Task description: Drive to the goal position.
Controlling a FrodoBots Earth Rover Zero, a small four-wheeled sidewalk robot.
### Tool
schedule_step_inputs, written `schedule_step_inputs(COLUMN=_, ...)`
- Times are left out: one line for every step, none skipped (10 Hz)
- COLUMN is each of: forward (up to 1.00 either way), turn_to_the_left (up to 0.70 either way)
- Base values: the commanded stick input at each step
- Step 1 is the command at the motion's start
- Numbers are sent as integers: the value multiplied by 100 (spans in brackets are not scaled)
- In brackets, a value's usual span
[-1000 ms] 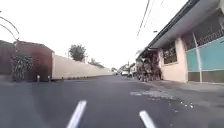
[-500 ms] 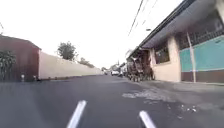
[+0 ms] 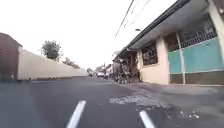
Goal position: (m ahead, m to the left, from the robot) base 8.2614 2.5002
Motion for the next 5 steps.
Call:
schedule_step_inputs(forward=100, turn_to_the_left=0)
schedule_step_inputs(forward=100, turn_to_the_left=0)
schedule_step_inputs(forward=100, turn_to_the_left=0)
schedule_step_inputs(forward=100, turn_to_the_left=0)
schedule_step_inputs(forward=100, turn_to_the_left=11)
